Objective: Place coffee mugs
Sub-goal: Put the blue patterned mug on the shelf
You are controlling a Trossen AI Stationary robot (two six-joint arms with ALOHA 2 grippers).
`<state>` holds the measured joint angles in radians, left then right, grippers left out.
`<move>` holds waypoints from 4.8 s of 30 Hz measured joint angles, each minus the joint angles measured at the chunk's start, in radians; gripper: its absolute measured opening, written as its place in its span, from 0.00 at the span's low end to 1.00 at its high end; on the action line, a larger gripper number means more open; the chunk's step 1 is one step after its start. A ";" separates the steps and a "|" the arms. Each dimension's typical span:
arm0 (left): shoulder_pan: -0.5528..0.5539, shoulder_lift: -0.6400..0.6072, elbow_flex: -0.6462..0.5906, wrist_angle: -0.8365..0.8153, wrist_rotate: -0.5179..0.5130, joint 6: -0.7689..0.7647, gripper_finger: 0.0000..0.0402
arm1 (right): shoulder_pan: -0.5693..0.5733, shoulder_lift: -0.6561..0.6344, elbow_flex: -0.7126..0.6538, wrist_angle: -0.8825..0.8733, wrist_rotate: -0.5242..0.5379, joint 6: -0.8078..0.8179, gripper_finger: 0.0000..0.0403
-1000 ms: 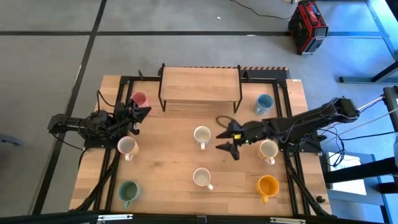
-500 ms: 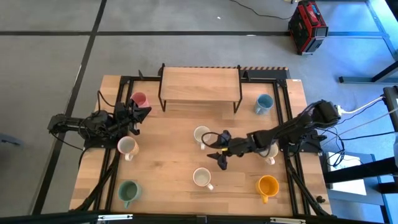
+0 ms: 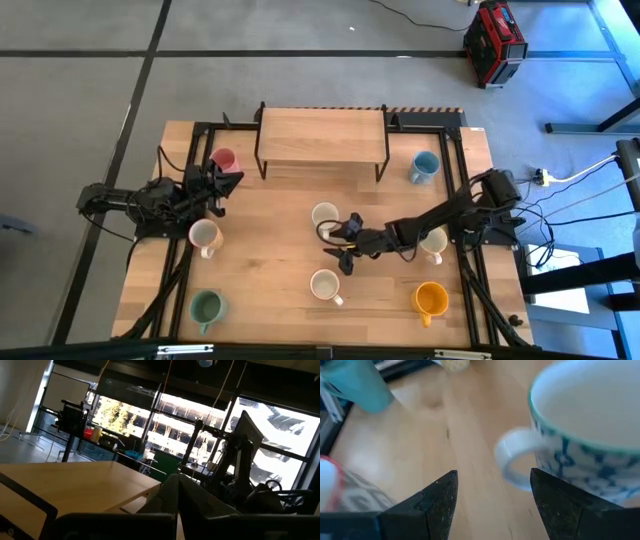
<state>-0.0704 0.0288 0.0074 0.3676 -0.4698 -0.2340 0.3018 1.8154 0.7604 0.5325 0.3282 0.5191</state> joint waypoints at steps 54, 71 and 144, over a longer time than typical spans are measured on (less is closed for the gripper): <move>0.000 0.000 0.006 0.000 -0.095 -0.023 0.00 | -0.017 -0.091 0.094 0.024 -0.004 -0.246 0.01; 0.000 0.000 0.007 -0.022 -0.086 -0.097 0.00 | -0.199 -0.538 0.096 -0.281 -0.228 -0.355 0.00; 0.000 0.000 0.007 -0.086 -0.383 -0.097 0.00 | -1.192 -0.354 0.211 -0.566 -1.063 -1.083 0.04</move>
<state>-0.0700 0.0292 0.0147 0.2813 -0.8528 -0.3309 -0.8906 1.4616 0.9714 -0.0331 -0.7347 -0.5643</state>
